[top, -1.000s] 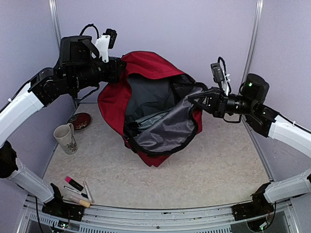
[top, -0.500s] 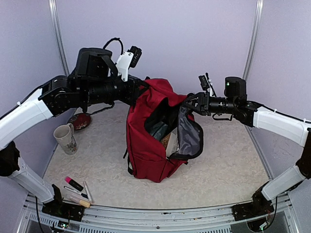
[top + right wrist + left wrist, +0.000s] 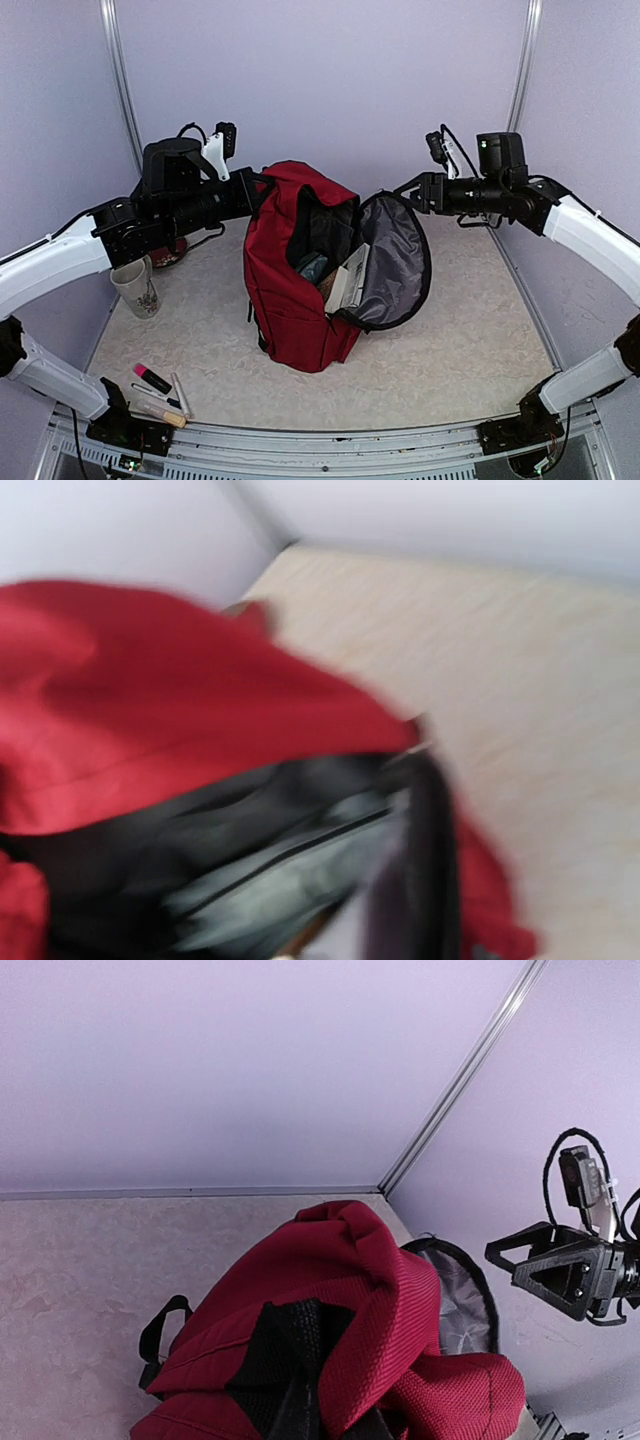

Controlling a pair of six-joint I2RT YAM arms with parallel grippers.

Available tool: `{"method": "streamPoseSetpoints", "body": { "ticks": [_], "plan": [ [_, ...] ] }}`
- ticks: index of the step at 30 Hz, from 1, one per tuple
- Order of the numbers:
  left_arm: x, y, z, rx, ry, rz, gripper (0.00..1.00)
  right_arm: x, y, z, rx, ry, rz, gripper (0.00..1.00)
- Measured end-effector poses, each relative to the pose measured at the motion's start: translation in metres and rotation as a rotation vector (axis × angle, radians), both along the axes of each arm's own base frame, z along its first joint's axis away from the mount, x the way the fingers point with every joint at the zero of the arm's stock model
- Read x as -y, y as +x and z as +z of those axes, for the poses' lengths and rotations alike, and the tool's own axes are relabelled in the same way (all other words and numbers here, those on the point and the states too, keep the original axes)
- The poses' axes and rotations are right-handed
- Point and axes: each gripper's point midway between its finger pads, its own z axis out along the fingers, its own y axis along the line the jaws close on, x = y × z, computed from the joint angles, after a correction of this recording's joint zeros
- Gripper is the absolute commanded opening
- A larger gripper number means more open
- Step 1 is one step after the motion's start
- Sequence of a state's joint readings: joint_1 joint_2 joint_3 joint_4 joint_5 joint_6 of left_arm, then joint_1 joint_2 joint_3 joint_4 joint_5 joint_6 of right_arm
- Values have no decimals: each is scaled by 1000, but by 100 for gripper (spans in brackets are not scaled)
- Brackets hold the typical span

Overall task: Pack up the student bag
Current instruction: Place the largest pocket of the student bag, then grab the largest pocket of the student bag.

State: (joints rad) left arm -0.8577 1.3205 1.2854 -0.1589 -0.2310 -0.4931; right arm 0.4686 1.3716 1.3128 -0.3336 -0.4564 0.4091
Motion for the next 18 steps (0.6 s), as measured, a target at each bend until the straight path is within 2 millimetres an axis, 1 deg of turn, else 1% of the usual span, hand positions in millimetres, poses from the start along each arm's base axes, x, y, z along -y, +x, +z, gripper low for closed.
{"method": "streamPoseSetpoints", "body": {
  "ticks": [1, 3, 5, 6, 8, 12, 14, 15, 17, 18],
  "plan": [
    [-1, 0, 0, -1, -12, 5, 0, 5, -2, 6, 28, -21, -21, 77],
    [-2, 1, 1, -3, -30, 17, 0, 11, -8, 9, 63, -67, -51, 79],
    [-4, 2, 1, -3, -40, 28, 0, 6, -17, 5, 81, -132, -52, 80],
    [-5, 2, 1, -3, -43, 36, 0, 2, -21, 2, 86, -160, -48, 78],
    [-8, 3, 1, -2, -46, 51, 0, -6, -31, -4, 90, -232, -45, 69],
    [-16, 3, 2, 3, -52, 81, 0, -26, -55, -7, 132, -336, -26, 63],
    [-19, 2, 2, 6, -56, 90, 0, -58, -90, -7, 184, -360, 62, 56],
    [-20, 2, 2, 7, -58, 94, 0, -78, -114, -7, 219, -361, 117, 52],
    [-22, 1, 2, 11, -65, 100, 0, -108, -160, -10, 274, -349, 223, 46],
    [-23, 1, 2, 13, -68, 102, 0, -119, -183, -15, 290, -344, 271, 43]
  ]
}}
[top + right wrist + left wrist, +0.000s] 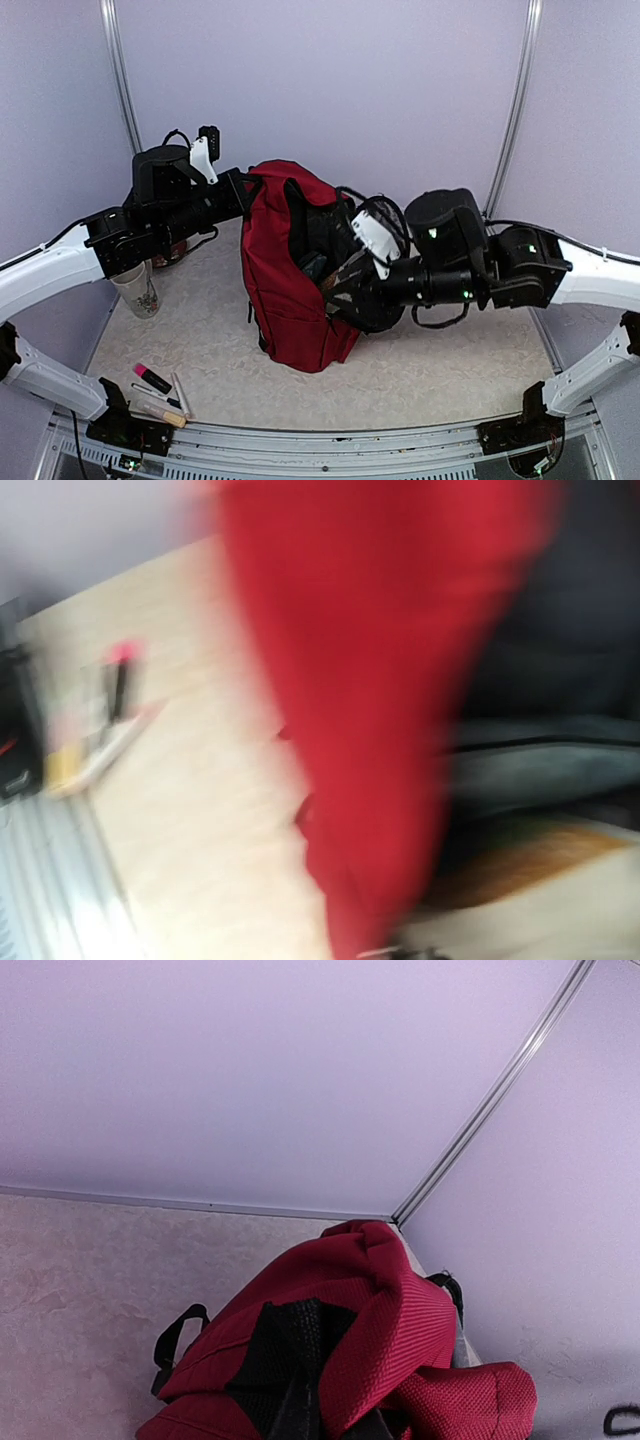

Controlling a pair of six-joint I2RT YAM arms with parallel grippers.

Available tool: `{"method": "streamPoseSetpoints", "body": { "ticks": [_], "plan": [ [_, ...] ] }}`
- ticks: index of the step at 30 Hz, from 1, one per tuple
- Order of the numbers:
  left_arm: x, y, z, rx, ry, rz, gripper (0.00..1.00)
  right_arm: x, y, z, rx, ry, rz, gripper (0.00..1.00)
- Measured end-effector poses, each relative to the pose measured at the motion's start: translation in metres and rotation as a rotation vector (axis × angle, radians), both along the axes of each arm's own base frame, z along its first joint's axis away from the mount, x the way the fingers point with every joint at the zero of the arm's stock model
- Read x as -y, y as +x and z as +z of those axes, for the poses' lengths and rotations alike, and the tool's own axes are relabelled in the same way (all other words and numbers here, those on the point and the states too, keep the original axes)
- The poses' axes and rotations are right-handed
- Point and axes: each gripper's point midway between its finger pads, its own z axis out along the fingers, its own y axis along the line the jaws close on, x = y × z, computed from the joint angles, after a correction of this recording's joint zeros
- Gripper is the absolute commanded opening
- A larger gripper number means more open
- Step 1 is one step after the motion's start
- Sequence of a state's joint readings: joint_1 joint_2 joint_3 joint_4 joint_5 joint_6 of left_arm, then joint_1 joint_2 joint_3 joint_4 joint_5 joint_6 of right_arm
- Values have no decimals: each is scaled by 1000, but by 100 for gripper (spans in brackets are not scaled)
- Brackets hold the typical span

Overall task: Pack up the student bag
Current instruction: Grab the largest pocket of the student bag.

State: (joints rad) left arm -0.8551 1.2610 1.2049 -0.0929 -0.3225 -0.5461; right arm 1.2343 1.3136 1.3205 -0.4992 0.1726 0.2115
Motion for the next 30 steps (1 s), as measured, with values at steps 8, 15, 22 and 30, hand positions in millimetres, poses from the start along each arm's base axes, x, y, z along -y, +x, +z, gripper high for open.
{"method": "streamPoseSetpoints", "body": {
  "ticks": [8, 15, 22, 30],
  "plan": [
    [0, 0, 1, 8, -9, 0, 0, -15, -43, -80, -102, -40, -29, 29],
    [2, -1, 2, 11, -14, -13, 0, 2, -19, -133, -142, -94, -260, 38],
    [5, -2, 3, 18, -26, -33, 0, 10, 10, -147, -66, -111, -432, 33],
    [11, -6, 5, 29, -24, -61, 0, 6, 35, -137, 32, -90, -499, 31]
  ]
}}
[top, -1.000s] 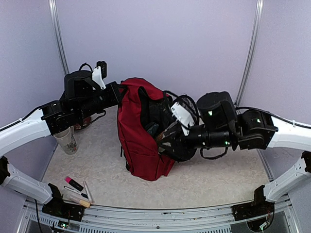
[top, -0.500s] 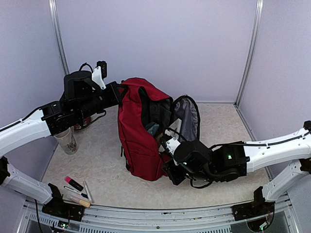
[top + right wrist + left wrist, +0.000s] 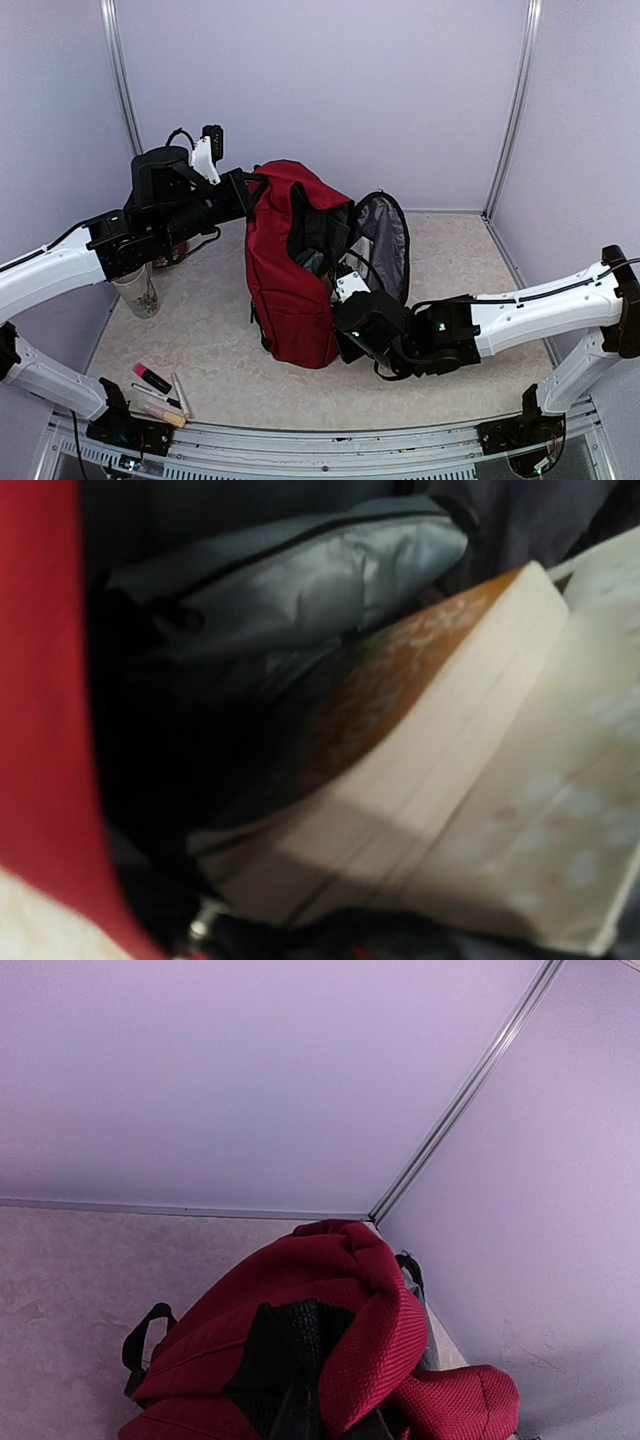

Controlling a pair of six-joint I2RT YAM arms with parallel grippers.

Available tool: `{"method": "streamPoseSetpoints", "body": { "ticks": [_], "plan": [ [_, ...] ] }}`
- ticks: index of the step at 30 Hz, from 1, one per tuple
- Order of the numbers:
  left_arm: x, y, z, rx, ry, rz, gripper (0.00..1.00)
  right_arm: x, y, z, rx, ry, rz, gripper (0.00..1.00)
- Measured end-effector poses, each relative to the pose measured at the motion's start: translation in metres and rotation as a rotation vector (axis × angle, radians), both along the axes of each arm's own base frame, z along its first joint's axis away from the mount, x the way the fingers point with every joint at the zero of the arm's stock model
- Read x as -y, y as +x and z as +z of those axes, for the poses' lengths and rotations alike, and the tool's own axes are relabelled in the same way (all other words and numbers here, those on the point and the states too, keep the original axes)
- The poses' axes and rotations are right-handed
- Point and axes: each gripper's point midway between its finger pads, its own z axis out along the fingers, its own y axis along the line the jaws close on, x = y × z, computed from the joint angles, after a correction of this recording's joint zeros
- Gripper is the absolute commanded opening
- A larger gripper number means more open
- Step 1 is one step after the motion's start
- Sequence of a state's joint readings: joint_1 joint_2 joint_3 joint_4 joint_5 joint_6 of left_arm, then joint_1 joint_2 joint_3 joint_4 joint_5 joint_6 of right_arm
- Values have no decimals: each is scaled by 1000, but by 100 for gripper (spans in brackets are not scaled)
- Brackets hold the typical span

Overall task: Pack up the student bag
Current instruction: Grab the largest pocket of the student bag.

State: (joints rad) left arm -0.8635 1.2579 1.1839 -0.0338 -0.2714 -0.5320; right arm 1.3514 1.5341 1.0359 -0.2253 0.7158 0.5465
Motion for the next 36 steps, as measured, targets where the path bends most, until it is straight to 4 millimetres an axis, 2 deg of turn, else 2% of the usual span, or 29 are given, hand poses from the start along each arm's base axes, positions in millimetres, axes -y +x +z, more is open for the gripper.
{"method": "streamPoseSetpoints", "body": {
  "ticks": [2, 6, 10, 13, 17, 20, 21, 34, 35, 36],
  "plan": [
    [2, -1, 0, 3, 1, -8, 0, -5, 4, 2, 12, -2, -1, 28],
    [6, -1, 0, 10, 3, -15, 0, -11, 9, 5, 30, -9, 11, 12],
    [7, -1, 0, 14, 4, -16, 0, -16, 11, 10, 34, -10, 37, 11],
    [7, -1, 0, 16, 6, -16, 0, -19, 11, 12, 31, -14, 49, 17],
    [7, 0, 0, 18, 8, -16, 0, -26, 10, 12, 19, -26, 70, 17],
    [7, 0, 0, 19, 11, -17, 0, -30, 9, 14, 10, -25, 80, 10],
    [7, 0, 0, 19, 11, -17, 0, -30, 9, 14, 8, -26, 81, 0],
    [10, 2, 0, 30, 35, -27, 0, -31, 7, 17, -12, -43, 109, 0],
    [11, 3, 1, 33, 42, -31, 6, -30, 8, 17, -14, -50, 119, 0],
    [12, 4, 1, 34, 51, -35, 21, -29, 8, 18, -17, -58, 131, 0]
  ]
}}
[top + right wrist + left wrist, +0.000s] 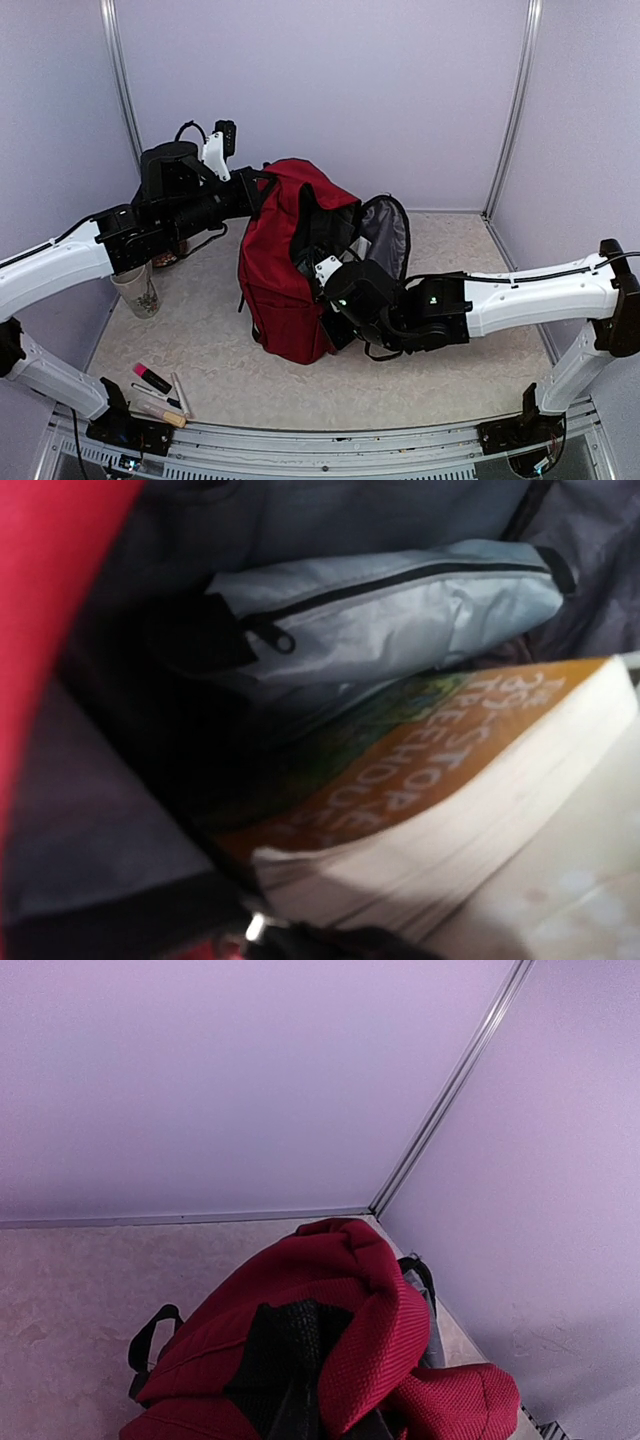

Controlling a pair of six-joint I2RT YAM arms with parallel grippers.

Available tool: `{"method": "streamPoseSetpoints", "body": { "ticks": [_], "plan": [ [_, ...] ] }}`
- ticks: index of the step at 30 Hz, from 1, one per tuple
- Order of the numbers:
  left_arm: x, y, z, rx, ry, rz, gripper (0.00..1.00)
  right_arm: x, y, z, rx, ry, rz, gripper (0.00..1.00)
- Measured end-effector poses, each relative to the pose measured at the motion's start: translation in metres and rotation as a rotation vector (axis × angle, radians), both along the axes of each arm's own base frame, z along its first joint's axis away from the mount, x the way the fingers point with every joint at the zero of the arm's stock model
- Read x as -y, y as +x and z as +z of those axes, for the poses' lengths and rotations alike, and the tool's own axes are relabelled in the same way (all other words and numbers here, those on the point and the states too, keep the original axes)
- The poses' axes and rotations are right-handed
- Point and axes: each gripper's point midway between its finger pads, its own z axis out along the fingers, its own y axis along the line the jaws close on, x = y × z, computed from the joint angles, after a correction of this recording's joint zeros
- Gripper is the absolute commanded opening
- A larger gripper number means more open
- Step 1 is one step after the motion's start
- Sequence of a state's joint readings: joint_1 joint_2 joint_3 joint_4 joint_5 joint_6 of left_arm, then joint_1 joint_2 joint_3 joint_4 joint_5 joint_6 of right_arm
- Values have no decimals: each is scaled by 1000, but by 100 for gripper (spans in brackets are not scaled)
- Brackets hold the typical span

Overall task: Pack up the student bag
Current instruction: Grab the largest pocket of the student bag, then hold the largest pocket of the student bag.

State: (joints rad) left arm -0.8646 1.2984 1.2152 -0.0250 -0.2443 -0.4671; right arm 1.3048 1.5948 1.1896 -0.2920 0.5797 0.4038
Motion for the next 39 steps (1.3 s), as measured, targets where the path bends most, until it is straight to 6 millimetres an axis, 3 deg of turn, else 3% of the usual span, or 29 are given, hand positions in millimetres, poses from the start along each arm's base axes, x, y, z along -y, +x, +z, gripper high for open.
{"method": "streamPoseSetpoints", "body": {
  "ticks": [3, 5, 6, 13, 17, 20, 23, 26, 28, 30, 33, 37, 39],
  "plan": [
    [7, 2, 3, 19, 34, -34, 73, 0, 4, 7, 5, -9, 20, 0],
    [14, 1, 10, 42, 45, -67, 94, 1, 7, 12, 9, -6, 31, 0],
    [16, -1, 14, 55, 50, -87, 98, 2, 9, 14, 9, -4, 34, 0],
    [12, -10, 26, 131, 129, -119, 99, 7, 19, 19, 1, 6, 52, 0],
    [-3, -15, 53, 190, 160, -87, 99, 5, 19, 19, 8, -4, 77, 0],
    [-24, -23, 81, 245, 154, -36, 99, 4, 18, 19, 10, -11, 91, 0],
    [-52, -41, 96, 271, 130, 2, 97, 4, 18, 19, 12, -15, 99, 0],
    [-84, -71, 95, 279, 74, 35, 81, 5, 20, 20, 8, -14, 106, 0],
    [-89, -94, 81, 266, 34, 15, 69, 4, 20, 21, 5, -10, 113, 0],
    [-84, -119, 51, 233, 6, -33, 62, 3, 21, 23, 0, -4, 122, 0],
    [-60, -140, -17, 162, 71, -78, 59, -1, 22, 32, -2, 23, 135, 0],
    [-18, -159, -122, 108, 342, -112, 81, -7, 22, 43, -2, 50, 156, 0],
    [-6, -161, -157, 106, 455, -109, 88, -10, 22, 47, -3, 59, 168, 0]
  ]
}}
